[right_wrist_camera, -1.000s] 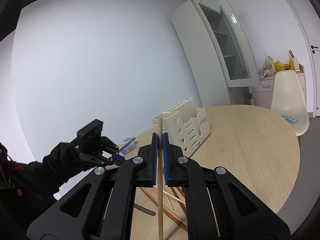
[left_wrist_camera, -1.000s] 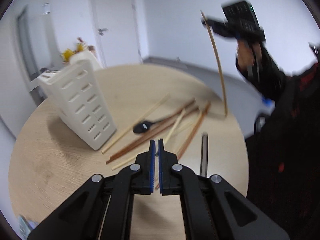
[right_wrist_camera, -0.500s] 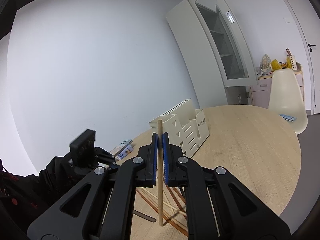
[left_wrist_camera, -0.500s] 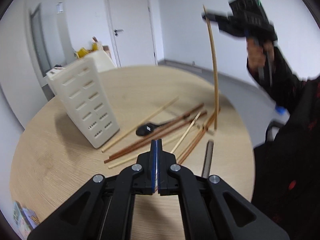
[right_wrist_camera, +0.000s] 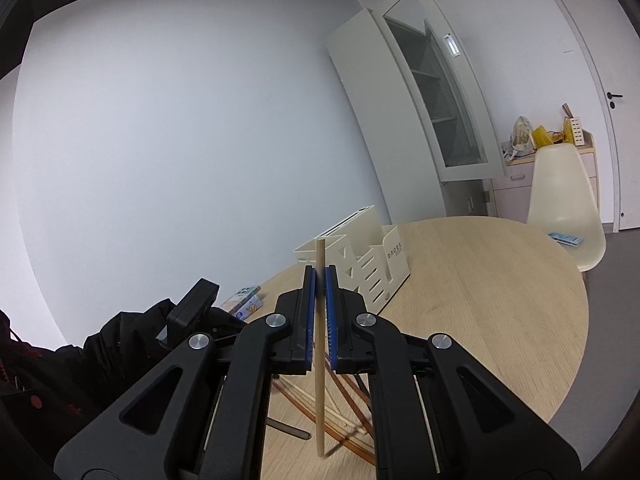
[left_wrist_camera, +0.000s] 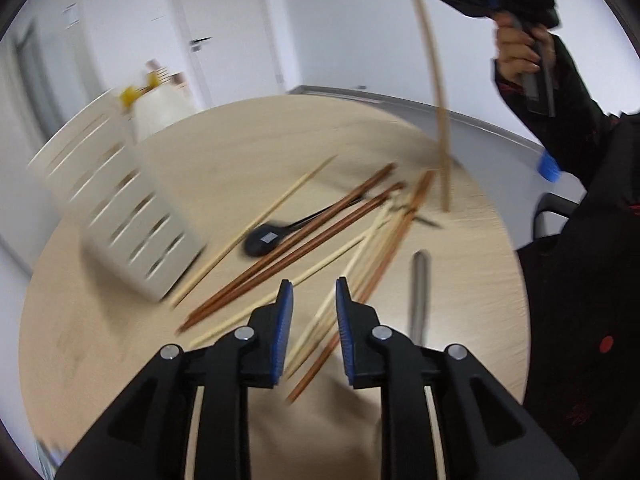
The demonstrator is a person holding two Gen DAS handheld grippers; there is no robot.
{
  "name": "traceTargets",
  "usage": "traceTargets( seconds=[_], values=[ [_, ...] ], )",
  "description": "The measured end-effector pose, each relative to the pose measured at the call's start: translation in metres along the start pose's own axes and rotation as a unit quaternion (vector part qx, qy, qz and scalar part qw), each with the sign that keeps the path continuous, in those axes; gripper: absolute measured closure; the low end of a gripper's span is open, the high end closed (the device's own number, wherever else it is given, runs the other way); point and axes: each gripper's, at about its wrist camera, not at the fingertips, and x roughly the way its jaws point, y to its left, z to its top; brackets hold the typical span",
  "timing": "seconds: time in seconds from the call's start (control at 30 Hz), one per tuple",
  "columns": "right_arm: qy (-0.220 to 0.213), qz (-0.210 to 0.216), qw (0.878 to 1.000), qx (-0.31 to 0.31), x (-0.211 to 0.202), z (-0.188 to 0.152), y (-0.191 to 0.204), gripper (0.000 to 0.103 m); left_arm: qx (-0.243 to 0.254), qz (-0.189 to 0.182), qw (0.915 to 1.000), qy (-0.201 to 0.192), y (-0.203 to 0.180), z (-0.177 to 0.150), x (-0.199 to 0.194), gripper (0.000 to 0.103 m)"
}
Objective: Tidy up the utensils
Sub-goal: 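Carry the held chopsticks upright toward the white holder with both tools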
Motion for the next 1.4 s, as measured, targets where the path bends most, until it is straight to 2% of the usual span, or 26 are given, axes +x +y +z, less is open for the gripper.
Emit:
traceTargets(
  seconds=[0.1, 0.33, 0.57, 0.73, 1.07, 1.4],
  values=[
    [-0.005, -0.006, 1.0, 0.001, -0.01, -0.002, 0.001, 0.098, 0.055, -0.018, 0.9981, 0.023, -0.018, 0.022, 0.019, 0.082],
    [-0.012, -0.026, 1.0, 0.006, -0.037, -0.011, -0.002, 0.098, 0.106, -0.061, 0.9907, 0.06, -0.036, 0.062, 0.058, 0.082],
    [-0.026, -0.039, 0.999, 0.016, -0.063, -0.02, -0.015, 0.098, 0.119, -0.08, 0.9849, 0.098, -0.046, 0.077, 0.082, 0.082],
    [-0.033, -0.034, 0.999, 0.025, -0.073, -0.027, -0.024, 0.098, 0.11, -0.088, 0.9827, 0.121, -0.047, 0.083, 0.088, 0.093],
    [-0.034, -0.022, 0.999, 0.032, -0.075, -0.032, -0.035, 0.098, 0.109, -0.089, 0.9798, 0.142, -0.041, 0.087, 0.089, 0.094],
    [-0.038, -0.022, 0.998, 0.041, -0.077, -0.038, -0.038, 0.098, 0.15, -0.091, 0.9692, 0.172, -0.046, 0.089, 0.093, 0.093]
  ],
)
